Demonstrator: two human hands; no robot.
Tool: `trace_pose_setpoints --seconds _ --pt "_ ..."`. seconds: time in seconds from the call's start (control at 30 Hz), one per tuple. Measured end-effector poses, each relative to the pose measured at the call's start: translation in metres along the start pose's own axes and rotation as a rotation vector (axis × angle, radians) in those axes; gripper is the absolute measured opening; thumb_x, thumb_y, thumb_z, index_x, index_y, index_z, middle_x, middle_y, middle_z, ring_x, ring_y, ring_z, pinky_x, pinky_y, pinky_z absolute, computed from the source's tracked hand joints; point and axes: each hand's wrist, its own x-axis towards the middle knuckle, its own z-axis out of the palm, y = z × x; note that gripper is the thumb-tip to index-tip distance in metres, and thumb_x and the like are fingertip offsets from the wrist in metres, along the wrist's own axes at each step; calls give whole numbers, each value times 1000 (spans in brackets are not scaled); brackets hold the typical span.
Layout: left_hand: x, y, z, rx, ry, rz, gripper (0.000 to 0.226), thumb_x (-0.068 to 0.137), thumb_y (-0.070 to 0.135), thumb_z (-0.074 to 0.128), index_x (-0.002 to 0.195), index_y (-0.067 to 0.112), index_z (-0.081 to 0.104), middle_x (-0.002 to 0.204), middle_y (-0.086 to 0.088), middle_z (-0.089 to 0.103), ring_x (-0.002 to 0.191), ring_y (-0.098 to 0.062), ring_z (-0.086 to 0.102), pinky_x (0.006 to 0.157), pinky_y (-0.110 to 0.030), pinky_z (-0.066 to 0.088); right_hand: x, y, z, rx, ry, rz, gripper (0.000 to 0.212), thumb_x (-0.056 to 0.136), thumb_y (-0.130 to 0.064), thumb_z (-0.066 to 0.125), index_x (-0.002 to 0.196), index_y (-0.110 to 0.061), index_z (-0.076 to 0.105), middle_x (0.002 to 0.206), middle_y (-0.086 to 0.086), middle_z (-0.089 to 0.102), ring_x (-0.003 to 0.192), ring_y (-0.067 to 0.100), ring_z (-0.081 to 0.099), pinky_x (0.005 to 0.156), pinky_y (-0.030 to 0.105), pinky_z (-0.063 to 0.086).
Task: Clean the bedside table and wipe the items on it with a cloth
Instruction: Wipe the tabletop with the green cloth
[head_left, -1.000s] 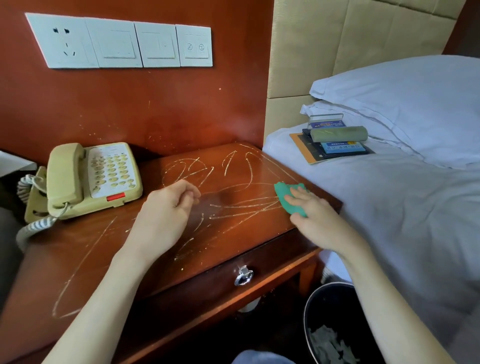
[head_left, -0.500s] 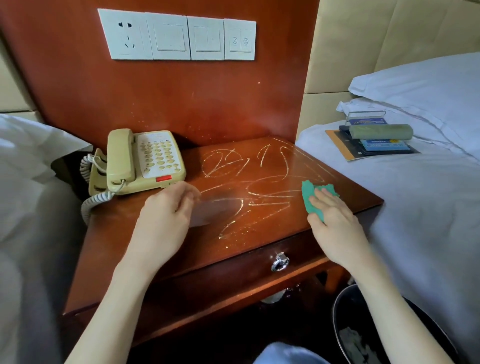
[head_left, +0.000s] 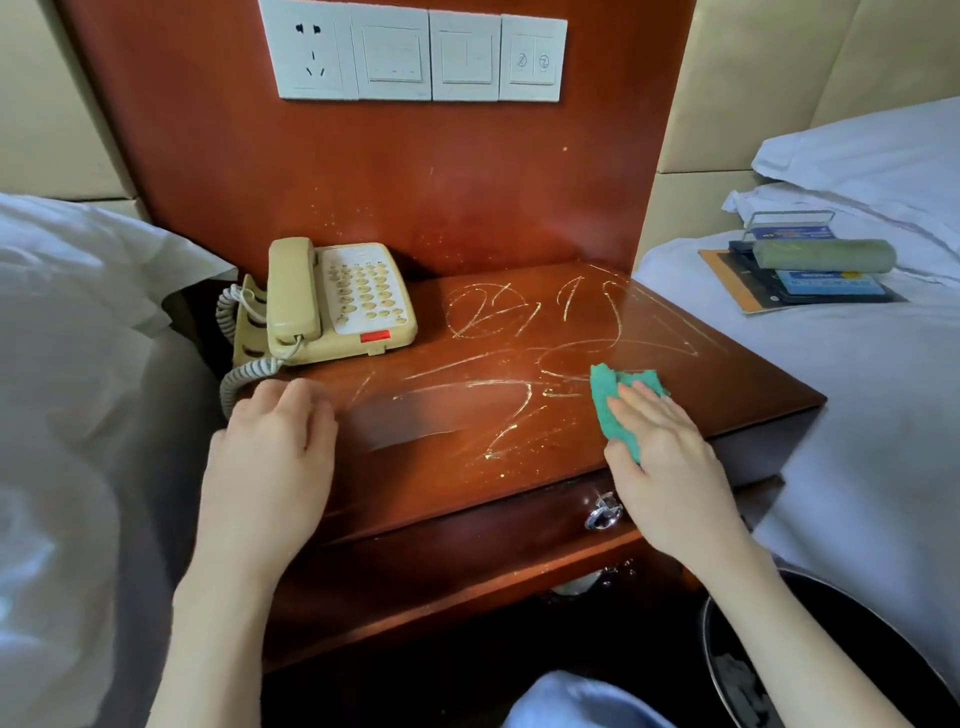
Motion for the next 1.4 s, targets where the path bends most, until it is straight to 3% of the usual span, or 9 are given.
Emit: trace_pose_setpoints --seconds 0.1,0.2,0.37,0.53,0.7,0.87,1.1,1.2,1.4 --pt "-2 -14 -6 62 -68 -97 24 97 23 44 110 16 63 120 -7 56 109 -33 49 91 -48 41 -5 -26 12 -5 7 -39 47 91 -19 52 136 -6 48 145 8 44 138 21 34 111 27 12" --pt "2 -28 -8 -24 -121 -176 28 97 24 47 120 17 60 130 -8 53 120 -31 45 100 -47 38 -8 -45 19 -12 -23 -118 49 92 -23 53 138 -8 46 147 7 42 140 19 32 112 28 14" --pt "3 -48 -8 -286 -134 -378 42 99 30 47 140 19 46 143 -8 46 129 -25 43 101 -33 32 -19 -67 23 21 -68 -247 50 90 -24 52 137 -8 48 145 6 45 138 13 30 111 31 12" --pt "-1 -55 0 -556 -138 -463 47 99 36 46 145 30 37 148 2 42 131 -15 43 109 -32 31 -15 -51 8 117 -167 -251 50 92 -27 38 141 -19 43 148 -11 34 138 -3 20 111 14 8" --pt "0 -56 3 -639 -102 -469 50 99 37 45 147 33 32 150 9 38 131 -9 40 108 -30 30 -10 -39 5 46 -77 -53 45 91 -17 52 136 -12 50 145 1 44 138 14 34 112 27 14" --pt "0 -57 3 -753 -84 -505 53 98 39 47 147 34 29 152 6 37 134 -16 42 114 -44 32 -19 -78 24 -19 -20 -131 46 86 -17 61 130 -3 55 137 13 53 132 26 45 110 38 24" --pt "0 -57 4 -746 -59 -497 50 98 38 46 145 32 32 149 6 40 131 -16 44 112 -43 35 -29 -129 41 78 -127 -330 59 87 -34 31 139 -10 45 147 5 42 139 14 32 115 32 11" --pt "-1 -55 3 -730 -41 -491 47 99 37 45 144 30 35 148 8 42 131 -13 44 112 -43 34 -25 -117 34 170 -192 -386 63 86 -39 23 142 -16 40 150 -6 33 141 1 19 115 20 7" --pt "-1 -57 3 -726 -27 -527 47 99 36 44 144 24 40 144 1 48 130 -16 46 112 -40 34 -25 -88 26 185 -60 -253 48 90 -14 54 138 -13 47 145 -1 43 134 1 24 111 25 20"
